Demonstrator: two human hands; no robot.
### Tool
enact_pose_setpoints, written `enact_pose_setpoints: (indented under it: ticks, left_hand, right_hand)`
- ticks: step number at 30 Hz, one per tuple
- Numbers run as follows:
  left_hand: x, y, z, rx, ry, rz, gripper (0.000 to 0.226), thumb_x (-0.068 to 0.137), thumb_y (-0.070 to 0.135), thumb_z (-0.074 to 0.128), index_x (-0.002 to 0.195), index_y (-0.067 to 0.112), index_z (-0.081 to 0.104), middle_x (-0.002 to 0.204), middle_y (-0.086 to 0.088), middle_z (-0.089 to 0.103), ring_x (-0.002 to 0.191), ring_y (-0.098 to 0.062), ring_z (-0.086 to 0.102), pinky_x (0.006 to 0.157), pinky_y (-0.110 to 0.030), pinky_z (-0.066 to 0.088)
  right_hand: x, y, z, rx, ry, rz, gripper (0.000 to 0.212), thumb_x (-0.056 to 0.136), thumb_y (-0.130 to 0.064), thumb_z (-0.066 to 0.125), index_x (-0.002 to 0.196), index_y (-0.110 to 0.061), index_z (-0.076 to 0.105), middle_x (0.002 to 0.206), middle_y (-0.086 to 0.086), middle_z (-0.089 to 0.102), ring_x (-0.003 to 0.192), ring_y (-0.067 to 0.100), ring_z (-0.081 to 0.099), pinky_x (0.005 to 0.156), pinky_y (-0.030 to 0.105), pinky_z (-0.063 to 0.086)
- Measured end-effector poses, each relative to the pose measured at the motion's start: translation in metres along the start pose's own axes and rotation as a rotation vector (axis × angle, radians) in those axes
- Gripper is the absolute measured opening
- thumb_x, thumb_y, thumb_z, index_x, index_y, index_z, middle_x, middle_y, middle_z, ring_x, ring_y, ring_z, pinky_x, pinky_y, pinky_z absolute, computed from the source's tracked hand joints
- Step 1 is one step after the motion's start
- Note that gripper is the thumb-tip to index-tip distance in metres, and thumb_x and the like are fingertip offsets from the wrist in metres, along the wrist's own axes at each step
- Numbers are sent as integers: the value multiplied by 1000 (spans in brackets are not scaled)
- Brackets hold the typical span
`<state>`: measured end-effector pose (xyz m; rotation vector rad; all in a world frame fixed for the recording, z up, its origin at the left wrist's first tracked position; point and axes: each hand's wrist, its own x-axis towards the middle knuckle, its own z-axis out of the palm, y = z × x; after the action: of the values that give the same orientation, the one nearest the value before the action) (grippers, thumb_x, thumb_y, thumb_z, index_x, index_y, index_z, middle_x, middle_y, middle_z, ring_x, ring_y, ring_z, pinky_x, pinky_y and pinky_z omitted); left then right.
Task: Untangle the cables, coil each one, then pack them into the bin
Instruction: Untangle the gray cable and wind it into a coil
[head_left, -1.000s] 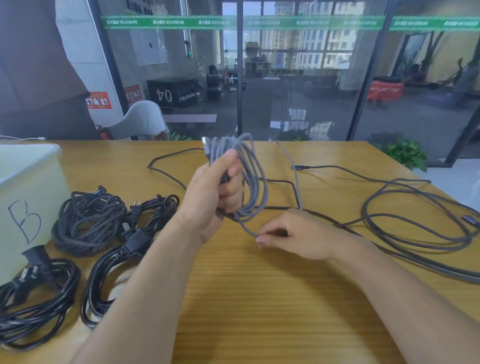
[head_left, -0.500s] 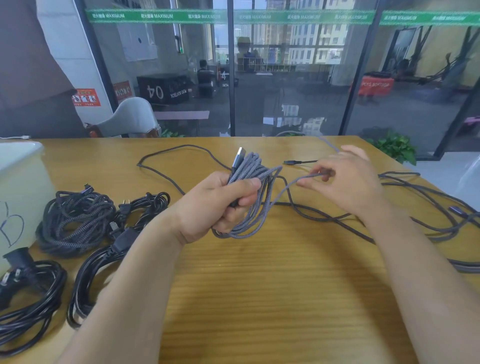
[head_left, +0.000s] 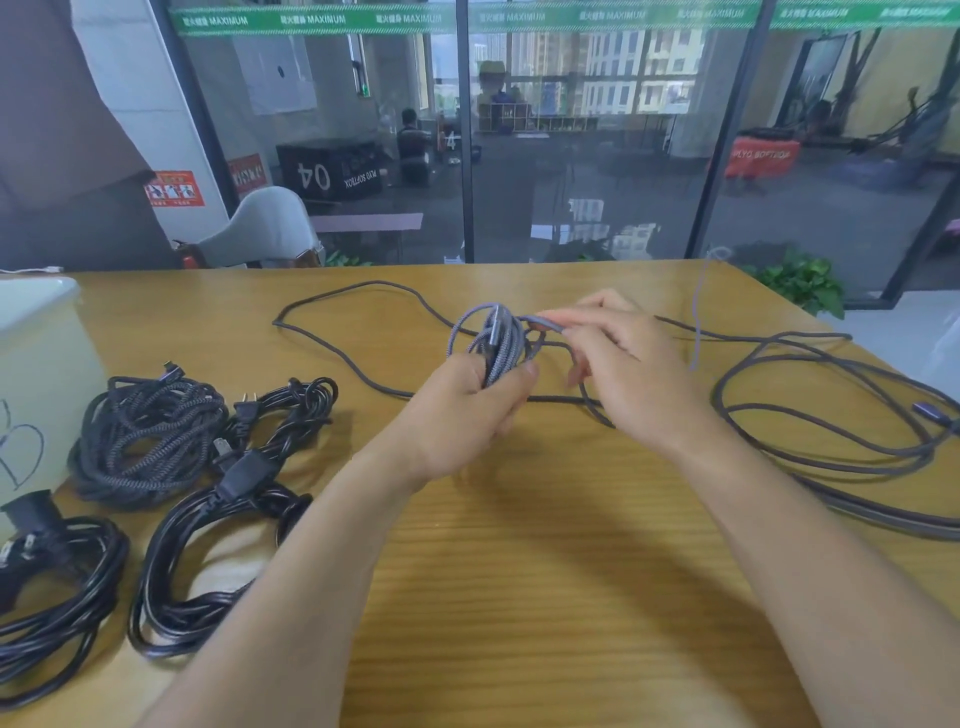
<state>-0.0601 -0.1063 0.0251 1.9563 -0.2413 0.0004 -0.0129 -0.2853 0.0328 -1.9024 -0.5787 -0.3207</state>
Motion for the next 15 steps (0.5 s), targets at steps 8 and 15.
enact_pose_setpoints:
  ticks: [8,15]
  left_hand:
    - [-2,7,5,-215,202,48,61,105,54,45,69,9,28,61,-4,21,49,-16,17,43,-22,20]
    - [-1,4,5,-192,272,120,54,100,39,63,61,10,39,55,0,26,43,-10,22,41,-15,26]
  right_hand:
    - [-11,-2,17,101,-94,-164,27,104,-8,61,124,-20,75,105,-7,79,107,13,73,100,41,56]
    - [-12,0,26,435,-169,53,32,101,7,58,118,-15,75,111,11,77,109,28,73,101,45,58]
